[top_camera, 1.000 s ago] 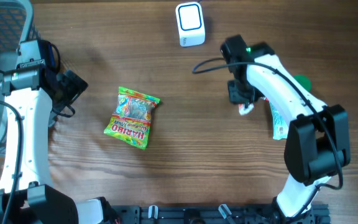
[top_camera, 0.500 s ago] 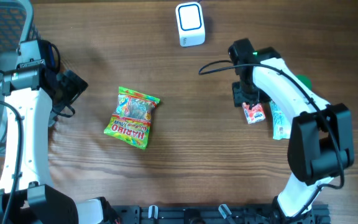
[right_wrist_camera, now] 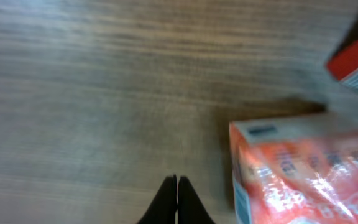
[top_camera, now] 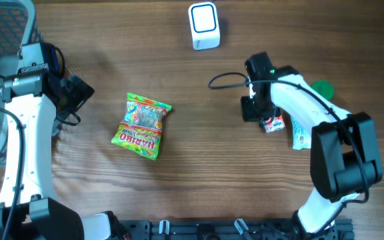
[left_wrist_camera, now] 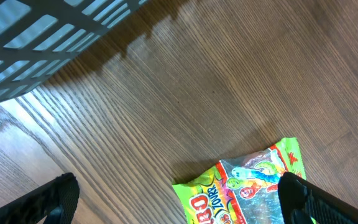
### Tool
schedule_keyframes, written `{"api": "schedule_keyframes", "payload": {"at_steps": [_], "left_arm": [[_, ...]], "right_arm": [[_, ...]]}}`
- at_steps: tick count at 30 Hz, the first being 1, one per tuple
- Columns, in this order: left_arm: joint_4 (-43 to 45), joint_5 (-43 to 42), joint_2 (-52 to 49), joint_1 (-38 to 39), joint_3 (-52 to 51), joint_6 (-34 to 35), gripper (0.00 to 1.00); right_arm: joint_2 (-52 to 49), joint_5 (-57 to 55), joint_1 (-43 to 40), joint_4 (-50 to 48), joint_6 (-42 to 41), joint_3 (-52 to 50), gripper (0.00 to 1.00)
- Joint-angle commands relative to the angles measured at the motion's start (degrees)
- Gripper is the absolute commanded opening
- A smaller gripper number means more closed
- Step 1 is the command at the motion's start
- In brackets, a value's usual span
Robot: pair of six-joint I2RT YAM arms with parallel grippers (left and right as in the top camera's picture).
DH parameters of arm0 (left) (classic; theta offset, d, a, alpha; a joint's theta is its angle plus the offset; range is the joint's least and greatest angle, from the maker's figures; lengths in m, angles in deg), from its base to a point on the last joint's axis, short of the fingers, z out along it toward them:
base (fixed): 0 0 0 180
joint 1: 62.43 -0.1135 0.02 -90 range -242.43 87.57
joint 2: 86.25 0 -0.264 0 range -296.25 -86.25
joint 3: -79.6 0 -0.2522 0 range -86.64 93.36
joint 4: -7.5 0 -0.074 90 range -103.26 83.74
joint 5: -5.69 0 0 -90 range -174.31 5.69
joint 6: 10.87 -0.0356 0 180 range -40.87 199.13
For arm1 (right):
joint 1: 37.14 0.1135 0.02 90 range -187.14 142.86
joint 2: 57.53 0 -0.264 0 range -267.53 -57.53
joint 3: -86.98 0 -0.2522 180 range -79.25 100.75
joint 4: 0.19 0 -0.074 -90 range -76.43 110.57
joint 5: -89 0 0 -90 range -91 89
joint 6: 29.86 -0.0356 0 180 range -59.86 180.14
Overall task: Scan the item barcode
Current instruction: 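Carry the red snack box right and lower it beside the wipes pack, then open the right gripper and move it left to the Haribo bag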
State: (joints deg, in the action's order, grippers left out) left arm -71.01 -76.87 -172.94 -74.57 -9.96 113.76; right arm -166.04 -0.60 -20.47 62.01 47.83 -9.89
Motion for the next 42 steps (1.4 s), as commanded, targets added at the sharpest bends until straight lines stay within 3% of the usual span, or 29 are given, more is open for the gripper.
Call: {"api": "schedule_keyframes", "payload": {"at_steps": [1, 11, 19, 23, 24, 25, 27, 29, 30, 31, 32, 37, 42], "left_arm": [[-0.04, -0.28, -0.37, -0.37, 0.04, 0.7, 1.0], [-0.04, -0.28, -0.37, -0.35, 0.04, 0.7, 1.0], [-0.04, -0.28, -0.37, -0.35, 0.04, 0.7, 1.0], [-0.04, -0.28, -0.37, -0.35, 0.04, 0.7, 1.0], [-0.04, -0.28, -0.37, -0.35, 0.04, 0.7, 1.0], [-0.04, -0.28, -0.37, -0.35, 0.04, 0.7, 1.0], [-0.04, -0.28, -0.37, -0.35, 0.04, 0.7, 1.0], [-0.04, -0.28, -0.37, -0.35, 0.04, 0.7, 1.0], [-0.04, -0.28, -0.37, -0.35, 0.04, 0.7, 1.0], [-0.04, -0.28, -0.37, -0.37, 0.04, 0.7, 1.0], [-0.04, -0.28, -0.37, -0.37, 0.04, 0.7, 1.0], [-0.04, -0.28, -0.37, -0.37, 0.04, 0.7, 1.0], [-0.04, -0.28, -0.37, -0.37, 0.04, 0.7, 1.0]], "right_arm": [[1.11, -6.49, -0.26, -2.16, -3.32, -3.61, 0.04], [1.16, -10.97, -0.63, -2.12, -2.69, -3.43, 0.04], [1.18, -15.65, -0.61, 4.07, -0.96, -0.15, 0.04], [1.16, 2.19, -0.61, 2.47, 2.03, 1.4, 0.08], [1.16, 9.2, -0.61, 1.4, 2.03, 1.88, 0.1], [1.16, 24.98, -0.46, -2.12, 1.81, 2.14, 0.11], [1.14, 34.86, 0.02, -5.64, 1.42, 2.14, 0.14], [1.14, 39.5, 0.96, -9.33, -1.51, 2.14, 0.26], [1.14, 39.76, 1.99, -12.2, -5.51, 2.14, 0.45], [1.14, 39.76, 2.6, -13.81, -7.87, 2.14, 0.79], [1.11, 39.76, 3.78, -16.41, -12.28, 2.03, 0.99], [1.11, 39.34, 9.73, -23.8, -21.86, 1.81, 1.0], [1.11, 25.51, 18.45, -25.11, -29.77, 1.77, 1.0]]}}
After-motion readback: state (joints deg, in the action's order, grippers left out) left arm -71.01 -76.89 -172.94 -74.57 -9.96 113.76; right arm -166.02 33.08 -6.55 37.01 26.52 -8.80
